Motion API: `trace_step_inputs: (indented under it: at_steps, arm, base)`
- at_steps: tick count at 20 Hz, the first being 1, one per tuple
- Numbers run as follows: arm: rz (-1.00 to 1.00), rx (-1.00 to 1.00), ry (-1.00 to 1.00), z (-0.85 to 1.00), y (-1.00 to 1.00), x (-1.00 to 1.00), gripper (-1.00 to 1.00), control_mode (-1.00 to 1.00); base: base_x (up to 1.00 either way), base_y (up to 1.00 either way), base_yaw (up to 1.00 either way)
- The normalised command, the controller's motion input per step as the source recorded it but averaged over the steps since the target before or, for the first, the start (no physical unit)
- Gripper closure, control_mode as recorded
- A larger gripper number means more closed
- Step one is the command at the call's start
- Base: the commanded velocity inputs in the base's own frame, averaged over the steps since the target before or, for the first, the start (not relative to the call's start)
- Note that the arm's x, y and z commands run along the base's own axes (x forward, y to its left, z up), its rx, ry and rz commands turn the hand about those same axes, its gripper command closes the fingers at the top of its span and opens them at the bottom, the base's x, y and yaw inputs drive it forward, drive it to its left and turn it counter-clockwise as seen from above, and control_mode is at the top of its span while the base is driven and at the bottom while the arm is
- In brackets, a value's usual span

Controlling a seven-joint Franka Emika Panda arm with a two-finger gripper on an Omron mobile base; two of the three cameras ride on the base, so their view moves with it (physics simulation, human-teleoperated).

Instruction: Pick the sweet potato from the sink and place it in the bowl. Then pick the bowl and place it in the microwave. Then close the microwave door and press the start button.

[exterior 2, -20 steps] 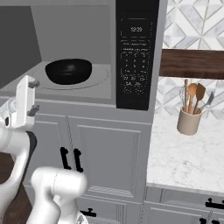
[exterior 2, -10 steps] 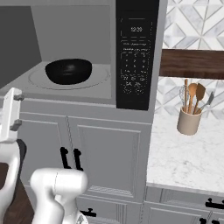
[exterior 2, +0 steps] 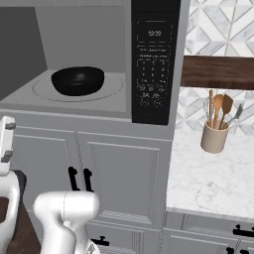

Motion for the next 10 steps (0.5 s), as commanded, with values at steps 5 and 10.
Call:
trace_step_inputs:
  at_steps: [5, 10]
  arm:
    - [0.0, 0.0, 0.02, -0.41, 0.62, -0.01, -1.0, -1.0]
    - [0.0, 0.0, 0.0, -0.4, 0.65, 0.0, -1.0, -1.0]
  base:
    - [0.0, 0.0, 0.0]
    - [0.0, 0.0, 0.0]
